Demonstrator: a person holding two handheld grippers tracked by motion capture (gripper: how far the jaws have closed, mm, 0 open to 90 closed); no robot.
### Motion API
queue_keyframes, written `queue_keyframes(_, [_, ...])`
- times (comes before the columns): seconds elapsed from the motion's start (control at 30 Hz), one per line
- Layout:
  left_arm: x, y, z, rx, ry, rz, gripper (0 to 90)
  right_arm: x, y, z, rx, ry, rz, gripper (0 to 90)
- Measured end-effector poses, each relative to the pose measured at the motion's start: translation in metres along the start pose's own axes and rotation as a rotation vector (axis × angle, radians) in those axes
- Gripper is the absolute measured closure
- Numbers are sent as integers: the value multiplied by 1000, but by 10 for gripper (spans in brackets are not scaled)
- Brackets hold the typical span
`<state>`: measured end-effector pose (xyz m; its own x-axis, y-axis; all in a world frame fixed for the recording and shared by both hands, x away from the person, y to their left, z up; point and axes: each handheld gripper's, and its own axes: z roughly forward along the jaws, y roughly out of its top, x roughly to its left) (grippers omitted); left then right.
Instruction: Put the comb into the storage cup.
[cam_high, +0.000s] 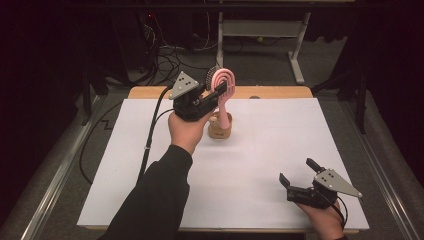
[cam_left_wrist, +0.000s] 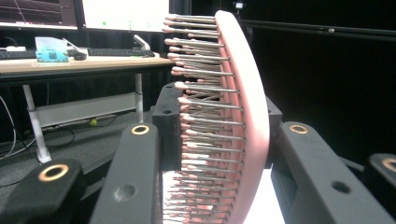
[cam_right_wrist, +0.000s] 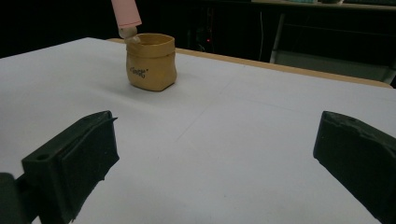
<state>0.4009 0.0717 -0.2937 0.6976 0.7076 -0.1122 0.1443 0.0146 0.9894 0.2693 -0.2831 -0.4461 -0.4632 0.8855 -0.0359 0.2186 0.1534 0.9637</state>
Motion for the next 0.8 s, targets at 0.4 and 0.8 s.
queue_keyframes(0.4, [14, -2, 20, -11, 48, -23, 636, -2, -1, -1, -6, -6, 6, 0])
queue_keyframes(0.8, [18, -6, 27, 4, 75, -36, 636, -2, 0, -2, -16, -10, 8, 0])
